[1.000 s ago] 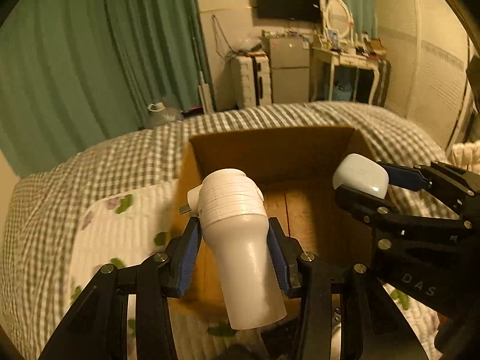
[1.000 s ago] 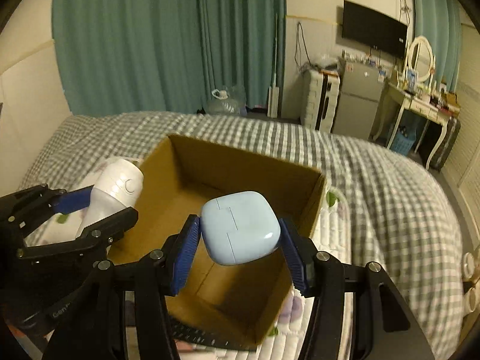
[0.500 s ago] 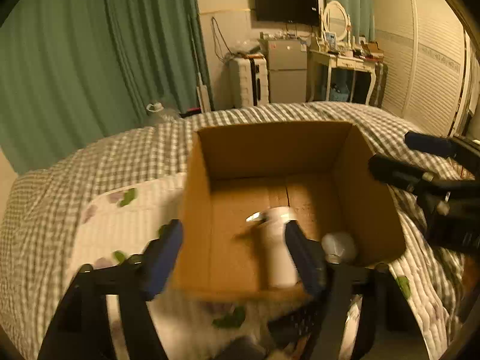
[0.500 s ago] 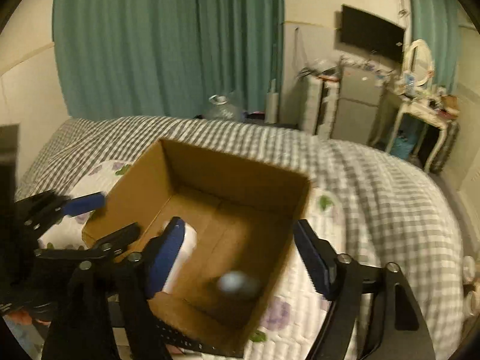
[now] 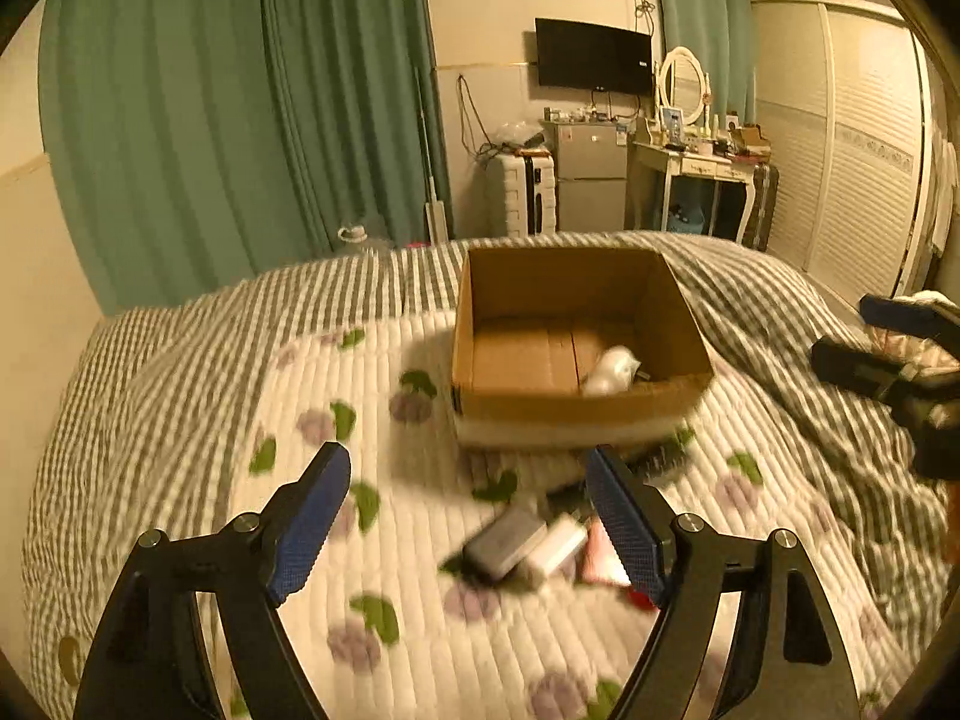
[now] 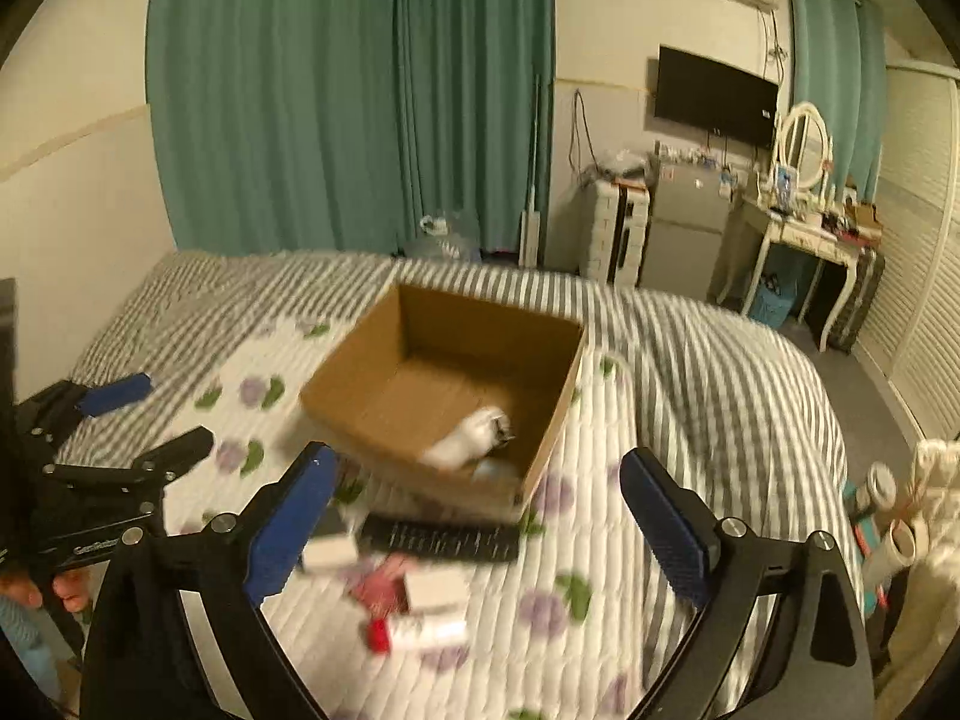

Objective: Organize rigid objects
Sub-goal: 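Withdraw both grippers from the box back toward the remaining items, then grasp the red-capped white bottle with right gripper while left grasps white plug charger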

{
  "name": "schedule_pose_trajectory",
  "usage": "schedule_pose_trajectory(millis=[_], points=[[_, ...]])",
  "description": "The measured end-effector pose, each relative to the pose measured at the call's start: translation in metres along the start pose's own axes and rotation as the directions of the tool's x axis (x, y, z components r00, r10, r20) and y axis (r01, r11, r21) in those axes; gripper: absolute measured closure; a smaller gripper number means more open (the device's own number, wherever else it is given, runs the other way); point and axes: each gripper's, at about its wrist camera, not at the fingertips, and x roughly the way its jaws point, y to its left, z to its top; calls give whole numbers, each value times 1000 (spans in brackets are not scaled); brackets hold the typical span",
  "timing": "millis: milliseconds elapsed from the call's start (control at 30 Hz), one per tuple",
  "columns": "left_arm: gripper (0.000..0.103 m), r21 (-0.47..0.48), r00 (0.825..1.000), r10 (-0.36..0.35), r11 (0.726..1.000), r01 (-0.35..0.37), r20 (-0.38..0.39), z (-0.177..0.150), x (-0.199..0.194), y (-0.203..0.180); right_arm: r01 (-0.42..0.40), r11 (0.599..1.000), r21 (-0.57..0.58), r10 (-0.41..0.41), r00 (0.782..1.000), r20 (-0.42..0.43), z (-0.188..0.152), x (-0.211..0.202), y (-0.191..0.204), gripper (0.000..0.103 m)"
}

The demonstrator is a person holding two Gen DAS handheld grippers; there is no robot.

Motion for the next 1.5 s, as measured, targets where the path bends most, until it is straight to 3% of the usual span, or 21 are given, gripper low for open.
schedule_pose_trajectory(millis=[133, 367, 500, 633, 767, 833, 900, 1000, 1100, 1233, 1267, 1333, 1400, 1500], points=[[20, -23, 998, -41, 999, 41, -37, -29, 6, 1, -18, 999, -31, 15, 995, -96, -41, 21, 20, 7], [20, 40, 994, -31, 999, 35, -106, -72, 40, -2, -31, 997, -69, 8, 951, -310, -107, 92, 26, 7], [20, 43, 988, -15, 999, 22, -154, -84, 62, -1, -84, 996, -13, 72, 920, -385, -121, 125, 20, 7], [20, 45, 984, -25, 998, 34, -176, -87, 73, -3, -78, 997, -20, 62, 900, -432, -131, 154, 21, 7], [20, 46, 982, -39, 998, 48, -186, -84, 82, -7, -98, 995, 28, 101, 892, -440, -132, 166, 18, 8], [20, 45, 981, -55, 997, 65, -186, -78, 87, -13, -137, 990, 42, 141, 889, -436, -132, 168, 18, 24], [20, 55, 980, -75, 995, 86, -183, -71, 90, -19, -141, 989, 43, 146, 891, -429, -131, 165, 17, 24], [20, 102, 976, -70, 990, 93, -206, -64, 101, -33, -141, 986, 85, 163, 920, -357, -121, 146, 8, 24], [20, 102, 964, -74, 989, 104, -256, -60, 118, -43, -73, 996, 50, 85, 946, -313, -108, 129, 2, 24], [23, 160, 950, -83, 978, 136, -303, -69, 139, -61, -76, 991, 110, 105, 952, -288, -98, 120, -14, 24], [29, 173, 944, -86, 974, 146, -317, -73, 144, -65, -61, 992, 108, 90, 954, -286, -96, 120, -17, 24], [51, 221, 944, -63, 965, 141, -325, -78, 148, -74, -39, 993, 111, 70, 954, -293, -96, 123, -20, 24], [61, 258, 936, -51, 955, 148, -349, -79, 146, -81, -43, 989, 140, 82, 952, -293, -98, 123, -27, 24], [63, 267, 927, -42, 952, 151, -374, -81, 146, -85, -131, 951, 279, 207, 942, -264, -99, 127, -39, 24]])
